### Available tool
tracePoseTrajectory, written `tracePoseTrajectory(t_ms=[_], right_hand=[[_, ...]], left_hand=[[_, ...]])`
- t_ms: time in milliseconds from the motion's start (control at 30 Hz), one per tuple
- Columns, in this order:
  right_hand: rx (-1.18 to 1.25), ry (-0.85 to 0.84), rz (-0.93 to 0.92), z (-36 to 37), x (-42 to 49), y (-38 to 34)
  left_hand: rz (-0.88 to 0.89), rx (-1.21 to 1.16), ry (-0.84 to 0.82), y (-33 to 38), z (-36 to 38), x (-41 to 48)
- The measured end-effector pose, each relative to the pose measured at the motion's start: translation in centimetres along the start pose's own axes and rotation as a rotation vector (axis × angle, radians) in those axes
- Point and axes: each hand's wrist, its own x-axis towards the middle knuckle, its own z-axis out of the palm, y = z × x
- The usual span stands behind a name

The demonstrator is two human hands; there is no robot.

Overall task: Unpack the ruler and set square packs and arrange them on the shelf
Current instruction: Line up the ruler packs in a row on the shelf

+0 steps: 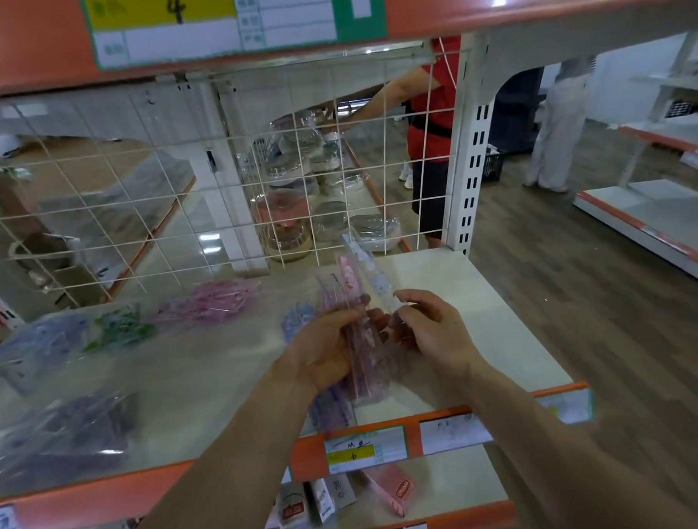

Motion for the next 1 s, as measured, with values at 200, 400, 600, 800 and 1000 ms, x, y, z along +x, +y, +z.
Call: tracePoseTrajectory(t_ms=[200, 400, 600, 800, 1000], right_hand=[[0.051, -0.032, -0.019, -0.2, -0.3, -0.5], [-0.014, 0.071, 0.024, -1.0, 0.5, -0.4], [-0.349, 0.204, 0.082, -6.1, 4.1, -2.7], [-0.502, 0.172, 0.249, -9.0, 6.4, -3.9], [-0.816, 0.099, 0.233, -9.5, 7.6, -4.0]], left_hand=[[0.011, 0.01, 0.042, 0.0, 0.4, -0.1], [0.022, 0.038, 0.052, -0.2, 0.6, -0.2], [0.028, -0.031, 0.041, -0.2, 0.6, 0.1], [0.022, -0.051, 0.036, 0.0, 0.6, 0.3], [0.031, -0.024, 0.058, -0.1, 0.8, 0.0]])
